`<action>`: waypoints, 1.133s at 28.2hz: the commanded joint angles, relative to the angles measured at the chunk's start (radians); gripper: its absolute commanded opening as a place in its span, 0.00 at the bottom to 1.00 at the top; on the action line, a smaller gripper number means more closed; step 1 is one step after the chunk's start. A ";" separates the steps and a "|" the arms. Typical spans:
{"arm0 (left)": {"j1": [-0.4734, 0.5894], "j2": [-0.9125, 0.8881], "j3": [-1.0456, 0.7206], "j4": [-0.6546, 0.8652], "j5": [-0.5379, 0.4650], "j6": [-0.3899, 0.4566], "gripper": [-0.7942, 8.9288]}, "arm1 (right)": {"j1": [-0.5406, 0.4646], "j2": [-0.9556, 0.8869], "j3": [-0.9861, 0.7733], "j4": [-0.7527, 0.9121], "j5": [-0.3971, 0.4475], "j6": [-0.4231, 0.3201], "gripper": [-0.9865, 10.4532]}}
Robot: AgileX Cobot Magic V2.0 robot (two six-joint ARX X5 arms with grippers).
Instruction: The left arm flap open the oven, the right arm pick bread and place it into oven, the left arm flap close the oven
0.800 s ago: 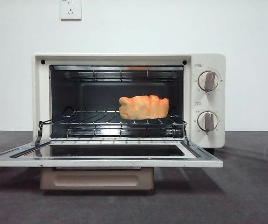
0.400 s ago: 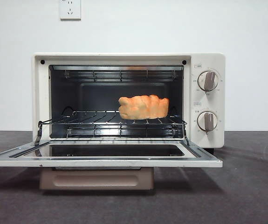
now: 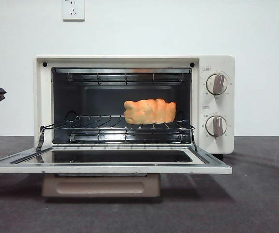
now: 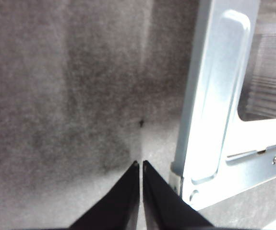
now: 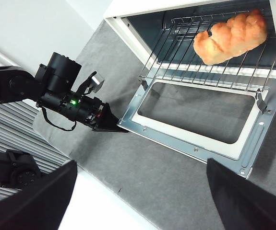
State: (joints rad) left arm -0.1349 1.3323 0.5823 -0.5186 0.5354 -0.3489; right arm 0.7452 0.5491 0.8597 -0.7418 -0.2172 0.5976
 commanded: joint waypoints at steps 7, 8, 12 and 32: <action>0.021 0.005 0.006 0.023 0.074 -0.012 0.10 | 0.008 0.003 0.019 0.008 0.007 -0.014 0.46; 0.024 -0.002 0.007 0.023 0.082 -0.012 0.09 | 0.008 0.003 0.019 0.008 0.008 -0.014 0.46; 0.025 -0.042 0.008 0.026 0.121 -0.017 0.09 | 0.008 0.003 0.019 0.008 0.008 -0.014 0.46; 0.025 -0.205 0.117 0.078 0.180 -0.137 0.10 | 0.008 0.004 0.019 0.008 0.007 -0.031 0.46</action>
State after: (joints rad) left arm -0.1055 1.1244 0.6796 -0.4522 0.7071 -0.4702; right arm 0.7452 0.5495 0.8597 -0.7429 -0.2100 0.5865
